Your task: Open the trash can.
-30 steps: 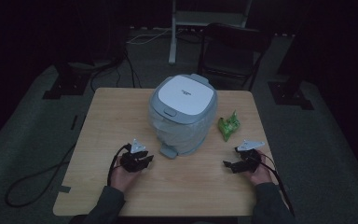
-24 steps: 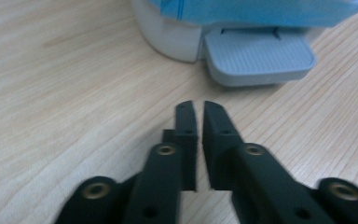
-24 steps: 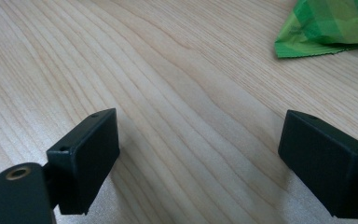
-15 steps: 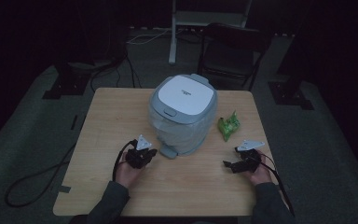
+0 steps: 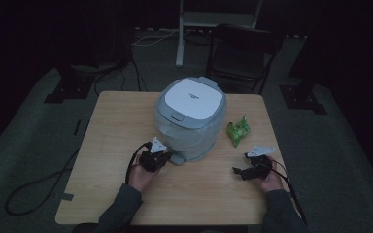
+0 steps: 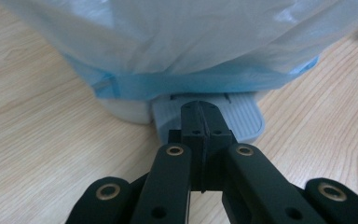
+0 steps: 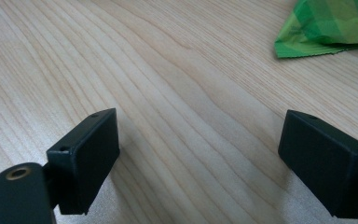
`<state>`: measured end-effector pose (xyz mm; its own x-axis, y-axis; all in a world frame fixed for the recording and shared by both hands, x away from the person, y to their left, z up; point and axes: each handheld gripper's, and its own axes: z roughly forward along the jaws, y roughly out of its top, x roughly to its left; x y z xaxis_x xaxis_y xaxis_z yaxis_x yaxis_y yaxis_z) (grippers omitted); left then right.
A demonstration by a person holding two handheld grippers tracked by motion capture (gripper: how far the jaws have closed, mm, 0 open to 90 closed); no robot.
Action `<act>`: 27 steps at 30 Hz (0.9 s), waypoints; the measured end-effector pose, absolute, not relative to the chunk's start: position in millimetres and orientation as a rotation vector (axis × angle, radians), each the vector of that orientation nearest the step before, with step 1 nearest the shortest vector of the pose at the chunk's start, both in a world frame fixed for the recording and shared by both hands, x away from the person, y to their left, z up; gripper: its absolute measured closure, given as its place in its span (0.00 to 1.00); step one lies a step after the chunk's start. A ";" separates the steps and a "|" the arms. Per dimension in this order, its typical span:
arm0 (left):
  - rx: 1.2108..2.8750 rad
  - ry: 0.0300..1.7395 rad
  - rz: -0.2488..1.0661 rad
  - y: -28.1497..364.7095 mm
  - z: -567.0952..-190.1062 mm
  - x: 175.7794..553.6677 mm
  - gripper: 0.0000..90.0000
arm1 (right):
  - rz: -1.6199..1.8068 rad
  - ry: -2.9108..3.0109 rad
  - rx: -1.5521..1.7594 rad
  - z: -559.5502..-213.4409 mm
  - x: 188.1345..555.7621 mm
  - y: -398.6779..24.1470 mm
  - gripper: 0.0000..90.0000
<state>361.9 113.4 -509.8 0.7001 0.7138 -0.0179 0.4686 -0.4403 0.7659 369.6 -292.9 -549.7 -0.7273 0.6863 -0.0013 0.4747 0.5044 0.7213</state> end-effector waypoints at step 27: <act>2.078 0.841 0.381 105.2 -527.6 363.5 1.00 | 1.050 2.462 0.979 -549.7 369.5 -292.9 0.13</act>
